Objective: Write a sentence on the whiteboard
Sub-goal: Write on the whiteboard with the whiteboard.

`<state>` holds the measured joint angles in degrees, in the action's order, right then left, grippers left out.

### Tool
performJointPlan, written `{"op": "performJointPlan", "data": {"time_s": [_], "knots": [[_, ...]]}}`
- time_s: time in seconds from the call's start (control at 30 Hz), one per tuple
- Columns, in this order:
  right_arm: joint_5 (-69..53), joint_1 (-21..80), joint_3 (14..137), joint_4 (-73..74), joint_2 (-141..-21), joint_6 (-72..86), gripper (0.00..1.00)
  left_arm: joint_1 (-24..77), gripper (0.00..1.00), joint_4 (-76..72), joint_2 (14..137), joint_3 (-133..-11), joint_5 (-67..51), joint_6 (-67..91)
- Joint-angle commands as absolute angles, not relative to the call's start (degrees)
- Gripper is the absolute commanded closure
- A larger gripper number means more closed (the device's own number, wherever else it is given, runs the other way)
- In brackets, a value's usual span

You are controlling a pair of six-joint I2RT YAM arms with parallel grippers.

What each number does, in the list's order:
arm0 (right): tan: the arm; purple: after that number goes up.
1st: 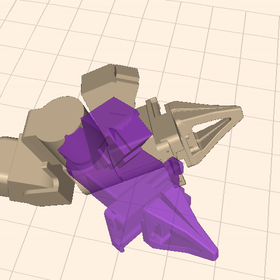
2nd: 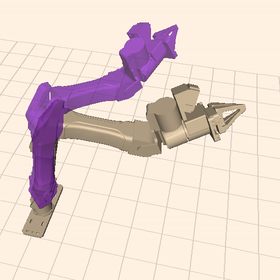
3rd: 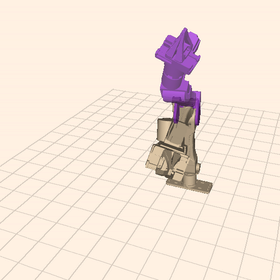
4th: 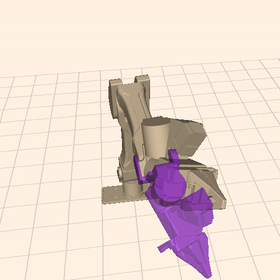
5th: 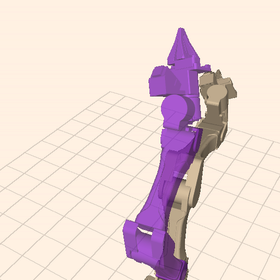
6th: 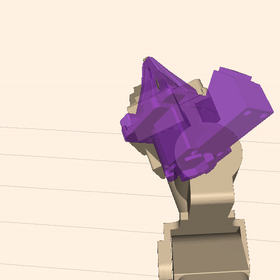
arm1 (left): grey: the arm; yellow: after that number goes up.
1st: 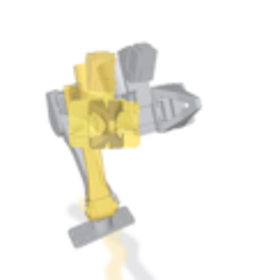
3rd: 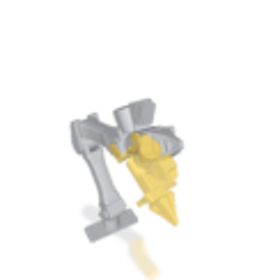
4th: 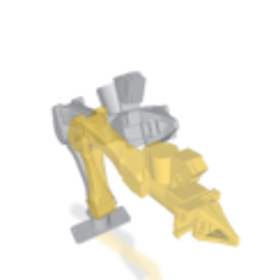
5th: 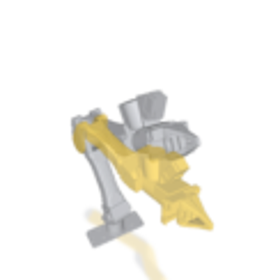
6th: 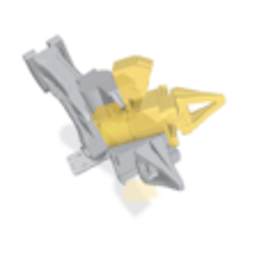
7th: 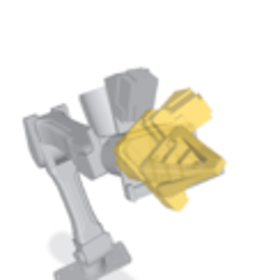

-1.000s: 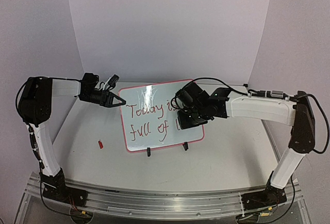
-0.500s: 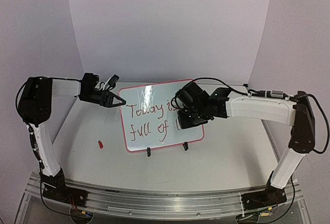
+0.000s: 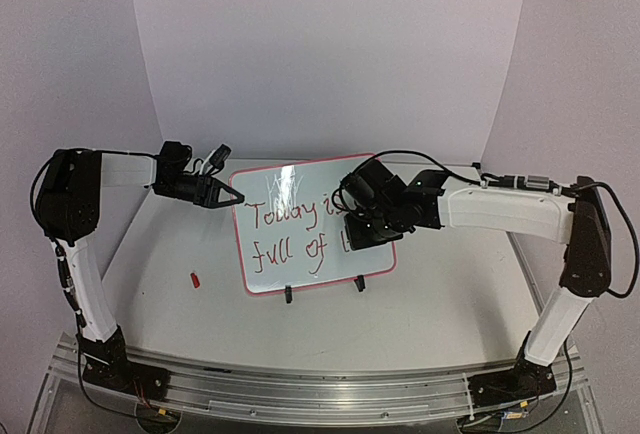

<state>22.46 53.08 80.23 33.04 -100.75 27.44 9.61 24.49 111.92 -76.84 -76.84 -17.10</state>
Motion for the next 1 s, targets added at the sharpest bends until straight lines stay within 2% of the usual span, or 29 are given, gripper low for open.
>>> {"op": "performJointPlan", "data": {"time_s": [0.0, 0.43, 0.97], "knots": [[22.3, 52.8, 79.0, 33.2, -100.2, 29.0, 1.0, 11.3, 1.0, 25.1, 113.5, -76.9, -70.8, -21.9], [20.6, 52.8, 77.7, 34.5, -100.2, 30.5, 1.0, 11.3, 1.0, 25.0, 113.6, -76.8, -70.8, -21.9], [26.0, 52.8, 80.4, 34.4, -99.2, 28.5, 1.0, 11.3, 1.0, 25.0, 113.7, -76.9, -71.0, -21.9]]}}
